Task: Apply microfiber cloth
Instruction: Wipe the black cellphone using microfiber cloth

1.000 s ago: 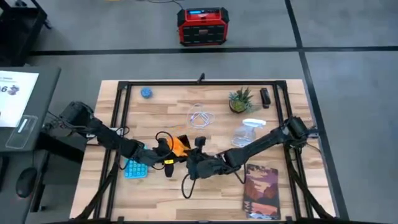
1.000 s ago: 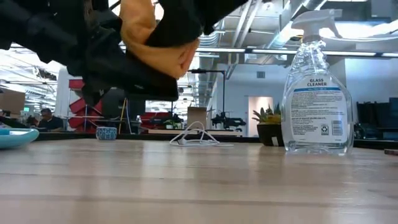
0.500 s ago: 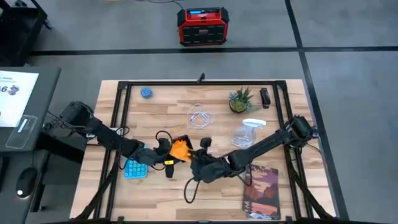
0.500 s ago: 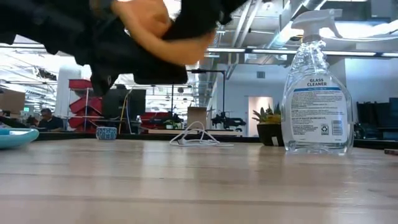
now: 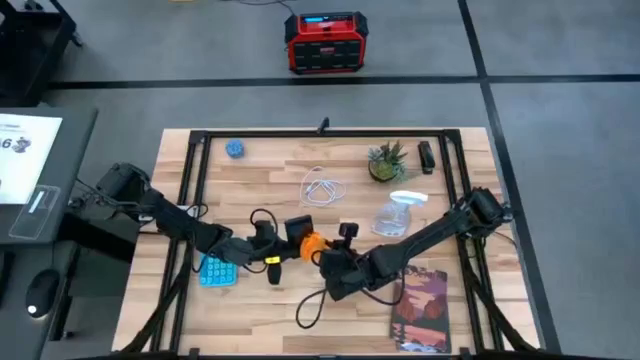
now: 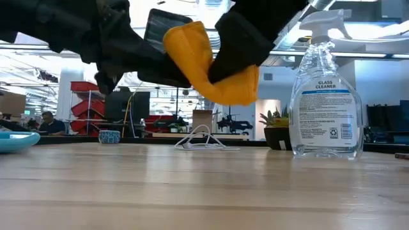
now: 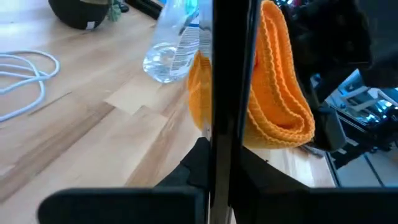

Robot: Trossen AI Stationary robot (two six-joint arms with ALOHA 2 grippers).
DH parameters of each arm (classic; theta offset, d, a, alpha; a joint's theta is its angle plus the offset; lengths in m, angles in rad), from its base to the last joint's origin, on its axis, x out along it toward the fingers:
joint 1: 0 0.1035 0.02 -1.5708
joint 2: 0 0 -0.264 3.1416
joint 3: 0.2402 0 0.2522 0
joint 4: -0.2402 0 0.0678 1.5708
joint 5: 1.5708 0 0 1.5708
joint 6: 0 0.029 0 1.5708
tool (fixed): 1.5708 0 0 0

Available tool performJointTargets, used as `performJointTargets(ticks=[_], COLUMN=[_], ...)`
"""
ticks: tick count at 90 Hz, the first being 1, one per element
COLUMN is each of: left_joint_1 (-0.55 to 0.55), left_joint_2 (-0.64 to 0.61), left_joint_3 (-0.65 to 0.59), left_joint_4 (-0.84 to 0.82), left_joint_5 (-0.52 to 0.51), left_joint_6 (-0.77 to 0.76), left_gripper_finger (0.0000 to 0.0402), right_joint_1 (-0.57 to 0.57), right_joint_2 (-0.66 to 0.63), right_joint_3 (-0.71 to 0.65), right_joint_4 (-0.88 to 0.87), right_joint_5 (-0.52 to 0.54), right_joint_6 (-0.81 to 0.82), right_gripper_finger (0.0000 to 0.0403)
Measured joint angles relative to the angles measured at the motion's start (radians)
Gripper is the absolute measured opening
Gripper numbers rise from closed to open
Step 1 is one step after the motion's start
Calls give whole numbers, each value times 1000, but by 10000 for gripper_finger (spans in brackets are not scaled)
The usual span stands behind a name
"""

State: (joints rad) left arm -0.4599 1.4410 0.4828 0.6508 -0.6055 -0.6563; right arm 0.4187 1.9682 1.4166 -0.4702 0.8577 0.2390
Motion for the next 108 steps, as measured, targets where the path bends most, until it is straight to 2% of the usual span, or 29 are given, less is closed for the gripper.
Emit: performJointTargets(ticks=[21, 31, 49, 65, 70, 80, 91, 100, 108], left_joint_1=[18, 29, 31, 32, 31, 30, 26, 20, 18], left_joint_2=[0, 0, -2, -2, -2, -1, 0, 0, 0], left_joint_3=[1, 2, 2, 2, 2, 2, 2, 2, 3], left_joint_4=[35, 96, 140, 139, 137, 124, 114, 121, 121], left_joint_5=[-111, -154, -168, -181, -179, -176, -168, -118, -116], left_joint_6=[-5, 29, 64, 64, 66, 66, 69, 67, 69], left_gripper_finger=[13, 13, 13, 13, 13, 13, 13, 13, 13], right_joint_1=[2, -11, -31, -54, -56, -55, -55, -55, -55], right_joint_2=[0, 0, 1, 2, 2, 0, -12, -12, -11], right_joint_3=[1, -7, -33, -34, -34, -33, -32, -32, -32], right_joint_4=[30, 108, 313, 354, 336, 231, 53, -80, -186], right_joint_5=[-6, -8, -7, -20, -2, 98, 171, 244, 256], right_joint_6=[-3, -5, -54, -56, -47, 52, 250, 403, 499], right_gripper_finger=[20, 20, 20, 20, 20, 20, 20, 20, 20])
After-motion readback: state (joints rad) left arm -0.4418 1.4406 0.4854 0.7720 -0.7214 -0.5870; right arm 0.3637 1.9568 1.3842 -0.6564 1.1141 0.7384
